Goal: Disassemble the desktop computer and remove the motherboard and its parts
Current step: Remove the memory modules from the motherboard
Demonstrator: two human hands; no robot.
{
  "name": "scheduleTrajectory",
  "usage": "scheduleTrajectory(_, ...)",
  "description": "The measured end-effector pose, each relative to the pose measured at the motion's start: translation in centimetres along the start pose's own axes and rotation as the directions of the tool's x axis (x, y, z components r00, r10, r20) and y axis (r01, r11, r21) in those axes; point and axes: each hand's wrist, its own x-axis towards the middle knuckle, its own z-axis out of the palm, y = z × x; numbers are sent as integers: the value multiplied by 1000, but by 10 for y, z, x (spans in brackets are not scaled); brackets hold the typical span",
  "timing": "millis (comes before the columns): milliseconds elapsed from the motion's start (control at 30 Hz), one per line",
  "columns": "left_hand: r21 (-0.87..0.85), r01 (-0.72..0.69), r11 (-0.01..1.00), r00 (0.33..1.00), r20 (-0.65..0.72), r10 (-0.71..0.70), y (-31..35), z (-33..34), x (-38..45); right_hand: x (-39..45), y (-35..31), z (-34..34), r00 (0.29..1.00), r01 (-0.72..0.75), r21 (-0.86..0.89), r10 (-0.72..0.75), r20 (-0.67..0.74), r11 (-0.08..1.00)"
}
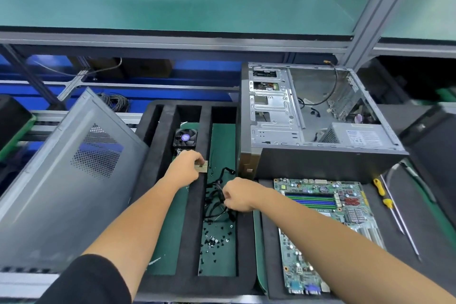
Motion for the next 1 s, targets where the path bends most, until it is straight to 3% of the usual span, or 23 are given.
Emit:
scheduleTrajectory(133, 112, 74, 991, 997, -9, -74, 12, 1, -7, -11, 6, -2, 1000, 22, 1, -22, -2, 1000)
scheduleTrajectory(267, 372, 111, 922, 978, -206, -34, 47, 6, -23, -26, 16, -6, 999, 41, -9, -42, -33, 999)
scheduleTrajectory(400, 572, -118, 811, 992, 36, 119, 98, 34, -41, -45, 26, -10, 996, 45, -21, -47, -74, 999)
scheduleTrajectory(500, 517, -280, 809, 960, 153, 234, 132, 54, -50, -60, 42, -11, 993, 26, -75, -34, -113, 997)
scheduleTrajectory(733, 300, -324, 897, 942, 195, 275, 193, 75, -56, -105, 103, -14, 980, -97, -74, 82, -183, 993)
scheduleTrajectory(1000, 90, -37, 995, 996, 80, 30, 221, 107, -47, -143, 179, -14, 867, -384, 38, 374, -329, 923)
